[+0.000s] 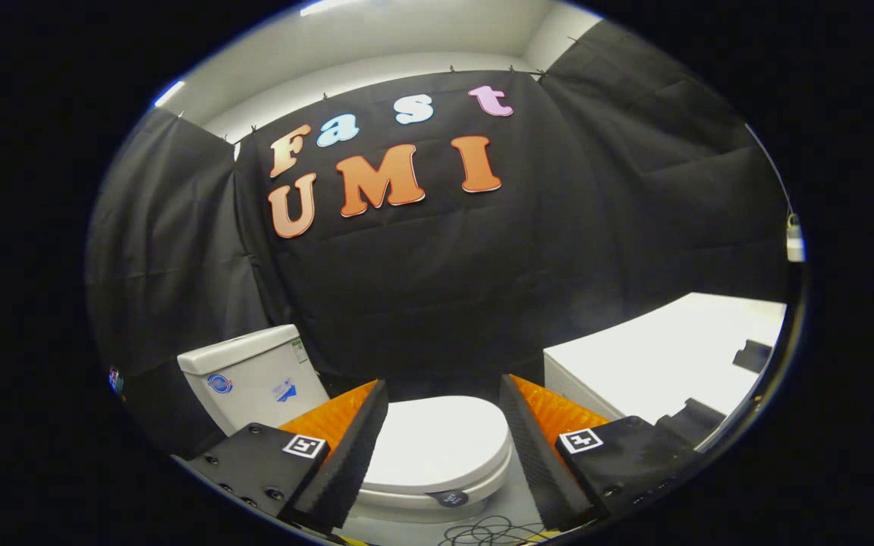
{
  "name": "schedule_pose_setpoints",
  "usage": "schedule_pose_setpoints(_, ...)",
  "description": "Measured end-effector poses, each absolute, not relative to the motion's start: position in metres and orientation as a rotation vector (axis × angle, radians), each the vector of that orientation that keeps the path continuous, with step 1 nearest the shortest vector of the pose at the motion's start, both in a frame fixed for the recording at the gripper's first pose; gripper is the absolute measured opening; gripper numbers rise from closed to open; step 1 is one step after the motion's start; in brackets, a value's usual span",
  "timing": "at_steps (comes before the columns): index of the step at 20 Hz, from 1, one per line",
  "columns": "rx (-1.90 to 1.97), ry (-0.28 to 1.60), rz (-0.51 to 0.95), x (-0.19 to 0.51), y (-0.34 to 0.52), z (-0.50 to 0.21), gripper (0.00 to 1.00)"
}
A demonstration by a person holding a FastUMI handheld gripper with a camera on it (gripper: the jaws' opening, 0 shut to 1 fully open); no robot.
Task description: Open the toilet lid.
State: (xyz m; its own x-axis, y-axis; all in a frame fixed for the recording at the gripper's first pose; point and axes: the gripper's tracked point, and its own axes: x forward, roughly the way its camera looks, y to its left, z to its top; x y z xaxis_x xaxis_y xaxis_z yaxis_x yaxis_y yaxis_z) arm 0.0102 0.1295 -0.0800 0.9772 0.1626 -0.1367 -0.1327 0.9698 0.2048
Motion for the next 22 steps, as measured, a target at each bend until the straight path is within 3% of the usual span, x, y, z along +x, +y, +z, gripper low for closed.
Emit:
schedule_pose_setpoints(11, 0.361, 0.459, 0.108, 0.006, 0.133, -0.235, 0.99)
schedule_pose_setpoints(18, 0.576, 0.575, -0.032, 0.015, 0.098, -0.296, 0.99)
schedule_pose_setpoints(22, 0.682, 0.744, -0.016, -0.005, 0.113, -0.330, 0.98)
